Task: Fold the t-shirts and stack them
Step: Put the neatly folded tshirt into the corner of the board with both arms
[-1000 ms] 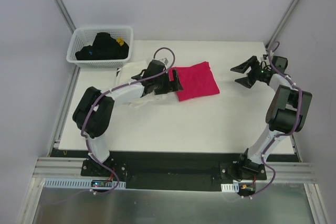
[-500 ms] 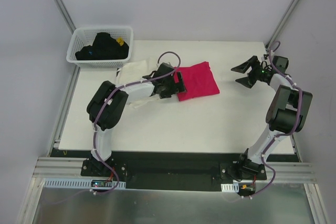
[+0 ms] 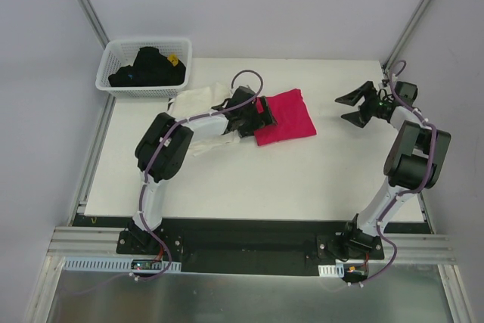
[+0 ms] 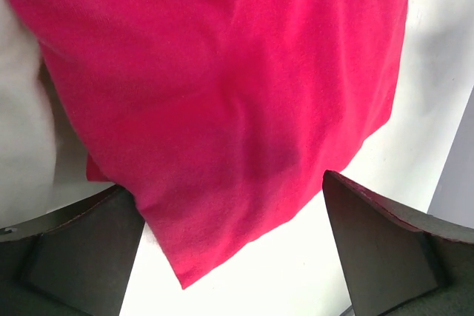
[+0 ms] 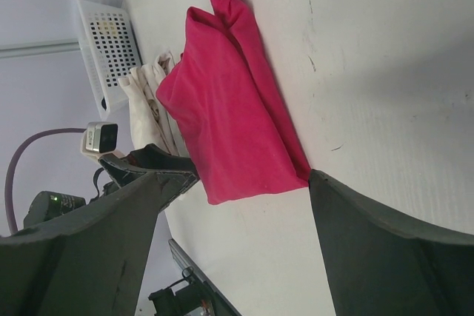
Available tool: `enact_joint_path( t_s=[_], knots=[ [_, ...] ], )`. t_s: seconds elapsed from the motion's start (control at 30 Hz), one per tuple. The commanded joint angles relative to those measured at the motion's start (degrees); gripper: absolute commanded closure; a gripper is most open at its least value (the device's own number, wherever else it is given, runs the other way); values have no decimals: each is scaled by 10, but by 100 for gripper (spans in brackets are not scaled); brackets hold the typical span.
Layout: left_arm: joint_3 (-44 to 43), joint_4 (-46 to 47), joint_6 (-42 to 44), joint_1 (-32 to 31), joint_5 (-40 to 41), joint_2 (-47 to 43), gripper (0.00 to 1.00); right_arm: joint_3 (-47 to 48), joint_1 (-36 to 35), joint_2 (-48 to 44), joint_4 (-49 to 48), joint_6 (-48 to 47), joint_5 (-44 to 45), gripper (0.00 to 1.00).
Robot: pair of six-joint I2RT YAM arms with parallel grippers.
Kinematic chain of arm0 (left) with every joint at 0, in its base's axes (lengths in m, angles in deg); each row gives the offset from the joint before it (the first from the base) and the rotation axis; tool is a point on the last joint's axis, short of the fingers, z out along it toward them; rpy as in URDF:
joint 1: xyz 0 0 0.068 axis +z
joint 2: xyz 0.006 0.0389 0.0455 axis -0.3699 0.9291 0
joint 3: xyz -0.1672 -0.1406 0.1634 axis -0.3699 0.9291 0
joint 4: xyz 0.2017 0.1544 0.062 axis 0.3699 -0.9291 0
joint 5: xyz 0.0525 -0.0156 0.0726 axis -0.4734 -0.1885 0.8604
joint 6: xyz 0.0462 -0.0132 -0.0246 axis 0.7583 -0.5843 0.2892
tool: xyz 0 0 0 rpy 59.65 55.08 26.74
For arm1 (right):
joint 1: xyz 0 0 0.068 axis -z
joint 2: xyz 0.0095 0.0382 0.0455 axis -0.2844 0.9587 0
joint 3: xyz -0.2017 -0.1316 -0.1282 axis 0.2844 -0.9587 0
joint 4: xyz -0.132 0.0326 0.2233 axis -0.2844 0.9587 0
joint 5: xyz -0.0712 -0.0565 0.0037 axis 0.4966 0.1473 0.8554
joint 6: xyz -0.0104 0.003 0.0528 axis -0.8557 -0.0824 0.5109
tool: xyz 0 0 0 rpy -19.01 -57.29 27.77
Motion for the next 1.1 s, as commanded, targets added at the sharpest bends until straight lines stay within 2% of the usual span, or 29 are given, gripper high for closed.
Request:
enact_joint_path(
  t_s=[0.0,0.23,0.53,1.07],
  knots=[
    [26,8,-24,-1,-11,27,1,17,12,-15,-6,1,-7,17],
    [44,55,-51,0,-31,49,1,19,8,11,-2,-1,0,17],
    [43,68,-52,8,-53,68,1,23,-23,54,4,-9,23,17],
    [56,79,-41,44,-80,70,1,123,-84,162,1,14,42,17]
  ],
)
